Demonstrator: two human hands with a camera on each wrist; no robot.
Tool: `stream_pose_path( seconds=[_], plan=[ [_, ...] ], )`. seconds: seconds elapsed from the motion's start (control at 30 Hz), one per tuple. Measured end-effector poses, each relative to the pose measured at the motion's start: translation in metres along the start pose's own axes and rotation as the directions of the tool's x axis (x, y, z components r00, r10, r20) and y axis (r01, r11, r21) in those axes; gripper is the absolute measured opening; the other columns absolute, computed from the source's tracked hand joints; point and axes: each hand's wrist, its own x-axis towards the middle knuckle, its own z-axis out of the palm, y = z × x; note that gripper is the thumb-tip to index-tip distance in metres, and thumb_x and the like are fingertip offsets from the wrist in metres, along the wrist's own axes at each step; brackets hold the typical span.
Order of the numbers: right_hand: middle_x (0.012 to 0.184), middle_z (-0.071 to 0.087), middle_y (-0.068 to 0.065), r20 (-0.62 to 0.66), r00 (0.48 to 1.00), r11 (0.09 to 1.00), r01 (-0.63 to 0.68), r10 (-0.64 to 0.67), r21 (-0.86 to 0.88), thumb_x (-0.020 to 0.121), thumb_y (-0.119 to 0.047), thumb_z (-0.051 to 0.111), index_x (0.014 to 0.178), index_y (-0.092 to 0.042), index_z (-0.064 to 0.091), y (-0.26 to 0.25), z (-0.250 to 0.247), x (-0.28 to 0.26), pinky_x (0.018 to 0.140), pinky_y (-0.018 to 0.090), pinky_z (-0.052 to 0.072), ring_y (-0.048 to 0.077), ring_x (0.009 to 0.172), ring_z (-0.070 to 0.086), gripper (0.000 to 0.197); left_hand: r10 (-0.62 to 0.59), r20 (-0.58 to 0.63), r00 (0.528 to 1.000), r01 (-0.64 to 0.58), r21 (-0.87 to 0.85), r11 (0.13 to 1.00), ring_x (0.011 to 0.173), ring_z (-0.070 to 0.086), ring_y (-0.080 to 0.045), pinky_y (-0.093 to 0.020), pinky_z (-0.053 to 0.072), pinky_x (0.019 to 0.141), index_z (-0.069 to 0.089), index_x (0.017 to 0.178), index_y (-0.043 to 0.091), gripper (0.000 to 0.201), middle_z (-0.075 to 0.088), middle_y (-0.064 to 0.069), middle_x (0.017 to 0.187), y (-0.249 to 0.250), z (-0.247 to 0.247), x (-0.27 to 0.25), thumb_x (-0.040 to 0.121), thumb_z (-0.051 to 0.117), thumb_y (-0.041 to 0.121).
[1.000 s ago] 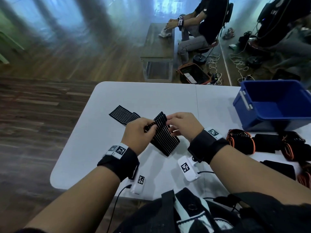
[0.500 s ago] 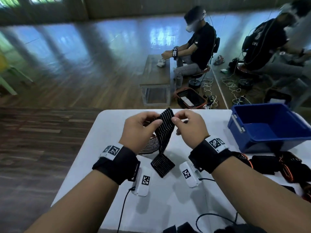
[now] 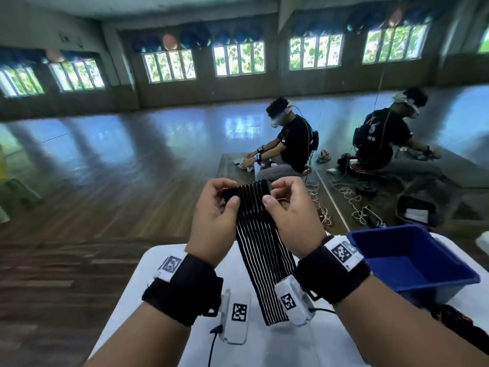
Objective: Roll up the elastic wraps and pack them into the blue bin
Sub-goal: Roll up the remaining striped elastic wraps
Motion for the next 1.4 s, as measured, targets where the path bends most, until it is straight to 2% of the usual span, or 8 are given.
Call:
stream_pose_path(
  seconds=[0.13,0.33,0.47,0.7,1.03,1.2,1.33,1.4],
  plan=[
    [0.112,0.059,0.000,0.072,0.997,0.999,-0.022,0.019,0.049,0.088,-0.028,0.052,0.124,-0.027,0.042,-0.001,0.007,-0.004,0.091,0.047,0.054,0.014,0.101,0.063,0.037,-0.002,-0.018,1.000,0.003,0.033,0.999,0.098,0.062,-0.026,-0.061,0.051,0.088,0.052,0.109,0.036,0.026,0.061,-0.002,0.107,-0.001,0.021,-0.005,0.090,0.047,0.019],
    [0.124,0.057,0.008,0.098,0.993,0.996,-0.067,0.061,0.061,0.087,-0.025,0.052,0.130,-0.029,0.039,-0.001,0.004,-0.008,0.097,0.051,0.050,0.019,0.111,0.061,0.045,-0.098,0.080,0.992,0.098,-0.001,0.995,0.099,0.064,-0.026,-0.058,0.053,0.089,0.049,0.111,0.039,0.037,0.062,-0.004,0.109,0.001,0.031,-0.011,0.083,0.054,0.015],
    [0.112,0.057,0.012,0.175,0.976,0.986,-0.147,0.132,0.077,0.074,-0.012,0.050,0.127,-0.032,0.038,-0.004,-0.008,-0.010,0.088,0.058,0.050,0.020,0.094,0.060,0.058,-0.111,0.213,0.971,0.119,-0.029,0.992,0.089,0.063,-0.013,-0.040,0.056,0.073,0.044,0.118,0.029,0.057,0.059,-0.006,0.105,-0.001,0.026,-0.014,0.072,0.054,-0.003],
    [0.106,0.062,-0.003,0.174,0.984,0.998,-0.046,0.037,0.050,0.080,-0.010,0.062,0.113,-0.033,0.056,0.001,-0.024,-0.030,0.082,0.051,0.057,0.018,0.091,0.065,0.041,-0.140,0.243,0.960,0.171,-0.111,0.979,0.094,0.064,-0.011,-0.029,0.053,0.078,0.055,0.115,0.020,0.052,0.064,-0.003,0.107,0.002,0.009,-0.019,0.070,0.062,-0.003],
    [0.089,0.072,0.006,0.232,0.971,0.997,-0.065,0.054,0.040,0.079,-0.020,0.078,0.099,-0.028,0.075,-0.019,-0.052,-0.035,0.085,0.051,0.058,0.028,0.089,0.070,0.021,-0.029,0.221,0.975,0.022,0.033,0.999,0.079,0.063,-0.044,-0.056,0.056,0.071,0.068,0.095,0.027,0.039,0.068,-0.015,0.088,0.025,-0.019,-0.030,0.062,0.087,0.034],
    [0.085,0.070,0.025,0.234,0.960,0.987,-0.161,0.156,0.004,0.085,0.001,0.072,0.093,-0.016,0.075,0.001,-0.044,-0.013,0.076,0.045,0.061,0.026,0.074,0.068,0.019,-0.180,0.200,0.963,0.157,0.123,0.980,0.064,0.056,-0.015,-0.040,0.055,0.063,0.070,0.087,0.026,0.035,0.069,-0.006,0.076,-0.008,-0.011,-0.011,0.063,0.093,0.015],
    [0.073,0.068,-0.004,0.198,0.955,0.952,-0.169,0.223,-0.256,0.084,-0.004,0.074,0.090,-0.018,0.074,0.041,-0.030,0.013,0.074,0.039,0.061,0.008,0.066,0.062,0.015,-0.342,0.233,0.910,0.307,0.175,0.936,0.064,0.067,-0.012,-0.033,0.060,0.066,0.068,0.088,0.012,0.031,0.071,0.004,0.068,-0.048,0.001,0.012,0.070,0.084,-0.008],
    [0.074,0.068,-0.003,0.175,0.951,0.932,-0.192,0.253,-0.307,0.084,-0.006,0.074,0.090,-0.018,0.073,0.048,-0.026,0.026,0.073,0.037,0.061,0.008,0.066,0.062,0.013,-0.346,0.232,0.909,0.302,0.204,0.931,0.066,0.068,-0.014,-0.033,0.060,0.069,0.068,0.087,0.013,0.031,0.070,0.004,0.070,-0.057,0.005,0.026,0.073,0.079,-0.013]
  ],
)
